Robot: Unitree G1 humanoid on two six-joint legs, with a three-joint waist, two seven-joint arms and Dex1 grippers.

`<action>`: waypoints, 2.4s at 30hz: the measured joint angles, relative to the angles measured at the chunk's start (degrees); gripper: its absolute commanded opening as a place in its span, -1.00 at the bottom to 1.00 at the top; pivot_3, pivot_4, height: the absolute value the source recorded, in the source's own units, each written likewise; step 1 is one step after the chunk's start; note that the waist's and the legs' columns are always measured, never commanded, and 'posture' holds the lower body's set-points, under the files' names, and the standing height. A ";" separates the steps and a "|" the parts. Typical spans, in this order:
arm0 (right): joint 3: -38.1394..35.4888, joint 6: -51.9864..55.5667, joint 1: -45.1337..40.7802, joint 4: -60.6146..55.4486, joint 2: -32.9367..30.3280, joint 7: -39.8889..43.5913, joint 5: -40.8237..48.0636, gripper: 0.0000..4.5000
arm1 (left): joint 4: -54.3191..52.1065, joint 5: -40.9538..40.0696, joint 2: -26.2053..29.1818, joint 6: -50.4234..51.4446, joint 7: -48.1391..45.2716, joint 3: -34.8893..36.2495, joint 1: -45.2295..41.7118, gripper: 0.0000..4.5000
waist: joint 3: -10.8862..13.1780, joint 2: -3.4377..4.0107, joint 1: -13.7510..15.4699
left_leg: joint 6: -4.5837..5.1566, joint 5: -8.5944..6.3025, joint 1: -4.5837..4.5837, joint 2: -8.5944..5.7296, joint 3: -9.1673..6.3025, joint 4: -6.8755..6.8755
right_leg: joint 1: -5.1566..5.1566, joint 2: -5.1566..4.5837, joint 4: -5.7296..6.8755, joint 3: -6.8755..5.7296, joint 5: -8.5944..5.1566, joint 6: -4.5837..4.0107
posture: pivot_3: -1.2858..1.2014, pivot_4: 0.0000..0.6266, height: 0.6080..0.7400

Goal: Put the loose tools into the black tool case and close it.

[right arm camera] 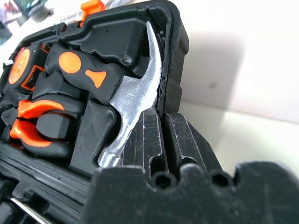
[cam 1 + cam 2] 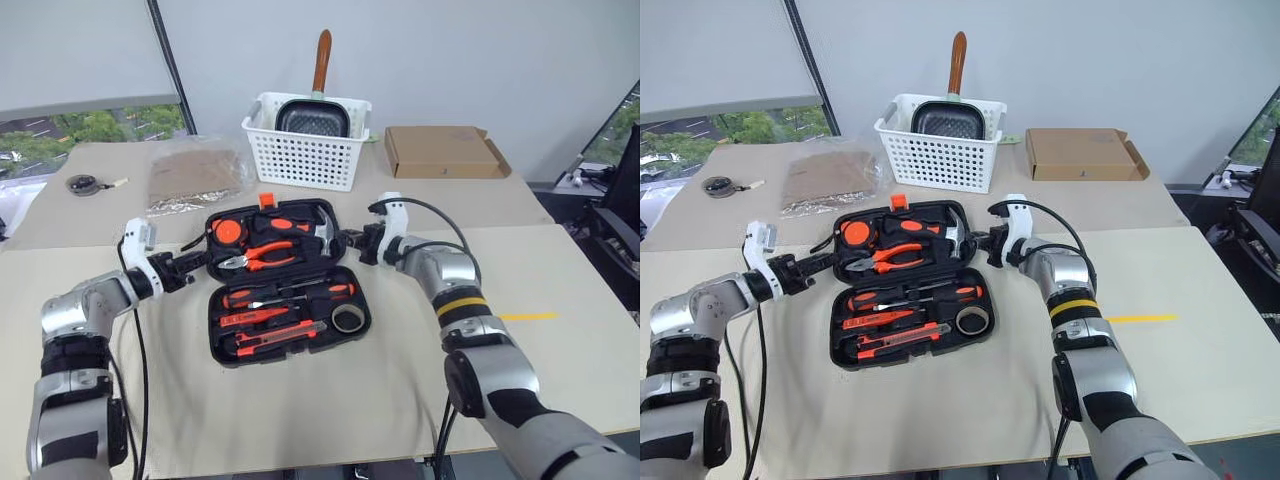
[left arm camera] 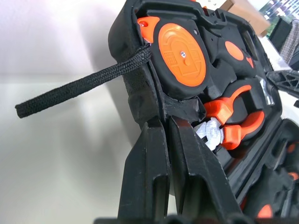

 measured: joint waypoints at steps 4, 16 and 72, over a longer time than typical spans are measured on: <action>-1.82 -6.06 -1.19 2.55 -1.27 1.77 -0.01 -1.00 | 2.84 2.25 -1.77 -5.67 0.22 -1.21 -3.96 -0.99 | 0.00 0.00 -0.25 | 0.02 0.03 -0.22 -0.02 0.06 -0.02 | -0.13 0.08 -0.22 -0.03 0.13 -0.02 | 0.03 -0.52 0.39; -3.28 -20.70 3.42 3.65 -2.94 13.51 0.05 -1.00 | 2.37 9.45 -2.64 -28.67 -2.41 -4.37 -0.80 -0.99 | 0.00 0.00 -1.03 | 0.05 -0.01 -0.19 -0.03 0.42 -0.30 | -0.12 0.08 -0.46 -0.05 0.06 0.09 | 0.03 -0.52 0.39; 16.16 -29.86 22.54 -20.04 -8.06 15.11 -8.92 0.65 | -11.45 0.98 -10.49 -33.35 -4.78 -14.28 3.42 0.97 | -0.05 -0.48 0.70 | 0.38 0.43 0.31 0.13 0.38 -0.03 | 0.06 0.13 -0.33 0.10 0.29 0.37 | 0.03 -0.52 0.39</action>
